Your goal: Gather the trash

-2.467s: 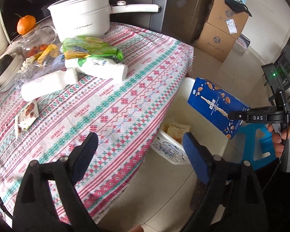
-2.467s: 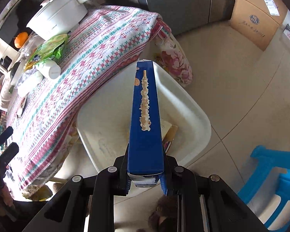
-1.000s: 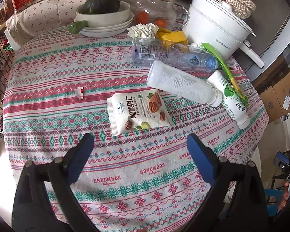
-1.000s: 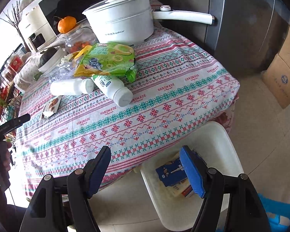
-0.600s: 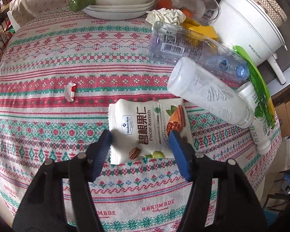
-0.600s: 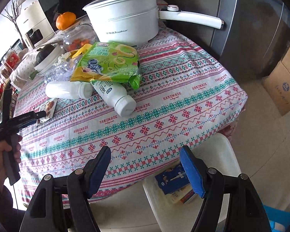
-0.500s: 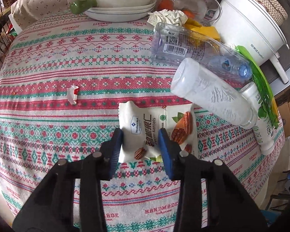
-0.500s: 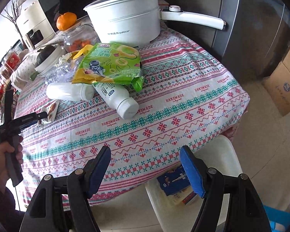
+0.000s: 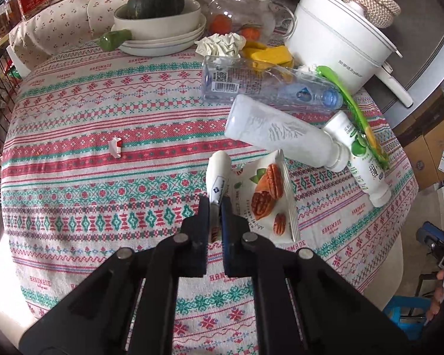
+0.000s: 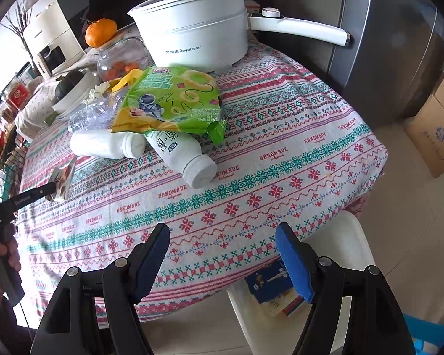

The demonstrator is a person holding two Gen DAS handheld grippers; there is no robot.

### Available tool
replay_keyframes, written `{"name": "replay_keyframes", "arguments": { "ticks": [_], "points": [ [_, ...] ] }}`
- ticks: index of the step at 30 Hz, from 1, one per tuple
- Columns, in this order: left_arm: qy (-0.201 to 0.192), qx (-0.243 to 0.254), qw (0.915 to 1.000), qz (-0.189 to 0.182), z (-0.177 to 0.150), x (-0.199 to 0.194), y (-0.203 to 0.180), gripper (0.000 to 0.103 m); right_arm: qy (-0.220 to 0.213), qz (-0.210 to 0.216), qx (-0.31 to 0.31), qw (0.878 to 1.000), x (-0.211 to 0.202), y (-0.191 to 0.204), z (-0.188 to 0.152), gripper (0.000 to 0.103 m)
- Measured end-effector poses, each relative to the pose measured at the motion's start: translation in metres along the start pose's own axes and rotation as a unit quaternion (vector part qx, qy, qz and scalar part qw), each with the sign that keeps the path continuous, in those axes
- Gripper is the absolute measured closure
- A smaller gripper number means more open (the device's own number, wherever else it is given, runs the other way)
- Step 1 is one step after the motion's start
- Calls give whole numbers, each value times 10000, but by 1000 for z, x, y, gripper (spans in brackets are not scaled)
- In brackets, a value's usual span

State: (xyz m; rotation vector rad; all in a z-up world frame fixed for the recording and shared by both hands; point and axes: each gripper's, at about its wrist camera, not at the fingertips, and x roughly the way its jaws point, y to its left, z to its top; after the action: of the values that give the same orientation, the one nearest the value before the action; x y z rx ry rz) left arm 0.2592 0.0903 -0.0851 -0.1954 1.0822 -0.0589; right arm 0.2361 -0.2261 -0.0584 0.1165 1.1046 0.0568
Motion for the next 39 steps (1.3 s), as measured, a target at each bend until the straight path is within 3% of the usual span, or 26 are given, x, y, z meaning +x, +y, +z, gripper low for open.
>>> {"name": "replay_keyframes", "arguments": {
  "ticks": [5, 11, 23, 27, 28, 39],
  "points": [
    [-321, 209, 9989, -267, -14, -41, -7, 95, -159, 204, -304, 9992, 16, 11, 21, 28],
    [-579, 517, 9960, -444, -26, -61, -23, 95, -146, 442, -792, 9958, 49, 29, 37, 28],
    [-439, 704, 9956, -441, -32, -57, -27, 95, -3, 343, -1445, 9889, 91, 52, 42, 29],
    [-415, 721, 9955, -452, -33, -56, -29, 94, 91, 379, -1430, 9889, 96, 49, 38, 53],
    [-409, 718, 9956, -445, -33, -55, -29, 94, 124, 416, -1447, 9885, 96, 49, 37, 60],
    [-550, 800, 9941, -483, -38, -68, -30, 94, -261, 640, -1597, 9847, 26, 44, 4, 61]
  ]
}}
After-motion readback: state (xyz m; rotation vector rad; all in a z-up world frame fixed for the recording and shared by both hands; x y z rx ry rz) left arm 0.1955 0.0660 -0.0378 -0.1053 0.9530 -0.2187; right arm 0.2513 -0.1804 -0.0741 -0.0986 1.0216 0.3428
